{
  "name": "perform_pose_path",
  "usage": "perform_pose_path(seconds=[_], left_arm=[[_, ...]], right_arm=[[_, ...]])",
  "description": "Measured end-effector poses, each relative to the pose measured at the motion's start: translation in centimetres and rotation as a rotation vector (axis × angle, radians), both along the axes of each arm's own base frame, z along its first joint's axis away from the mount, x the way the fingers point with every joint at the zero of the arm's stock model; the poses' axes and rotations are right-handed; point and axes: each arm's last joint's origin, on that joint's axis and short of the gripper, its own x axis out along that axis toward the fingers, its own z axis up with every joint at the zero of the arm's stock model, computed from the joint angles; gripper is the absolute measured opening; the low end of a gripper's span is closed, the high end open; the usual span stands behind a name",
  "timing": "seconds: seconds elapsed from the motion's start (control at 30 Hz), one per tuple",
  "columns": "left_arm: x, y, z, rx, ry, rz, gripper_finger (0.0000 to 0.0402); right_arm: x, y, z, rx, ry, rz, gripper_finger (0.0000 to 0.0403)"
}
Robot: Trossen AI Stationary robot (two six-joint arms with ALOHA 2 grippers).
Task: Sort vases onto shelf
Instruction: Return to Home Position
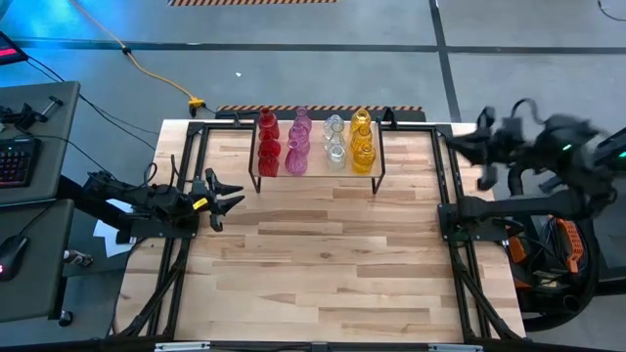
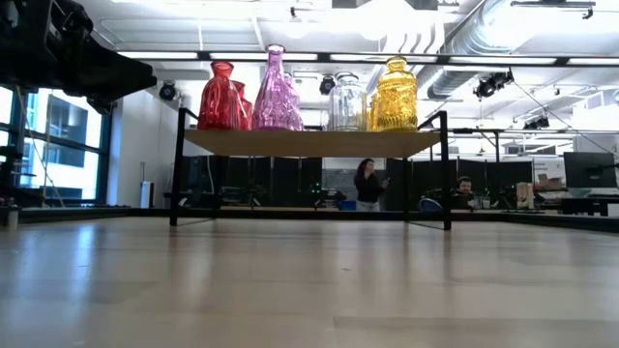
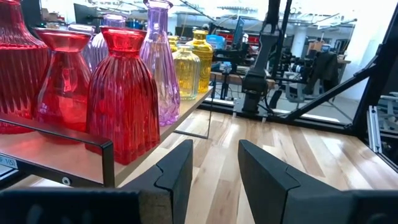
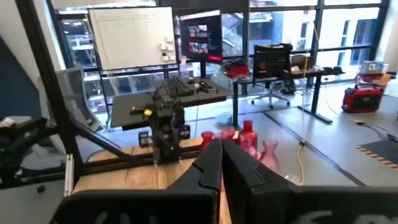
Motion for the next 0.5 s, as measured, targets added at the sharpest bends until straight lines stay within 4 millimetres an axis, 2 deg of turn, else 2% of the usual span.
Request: perform_pose_path(seconds=[0.33,0.5], left_arm=[[0.0,0.0,0.0,0.0,0.0,-0.001,0.012],[0.0,0.0,0.0,0.0,0.0,0.0,0.012]], right_arm=[[1.7,-0.1,-12.0,0.047,-0.087,0.034,0.0],[3.3,-0.2,-16.4,0.061,-0.135,0.106,0.0]])
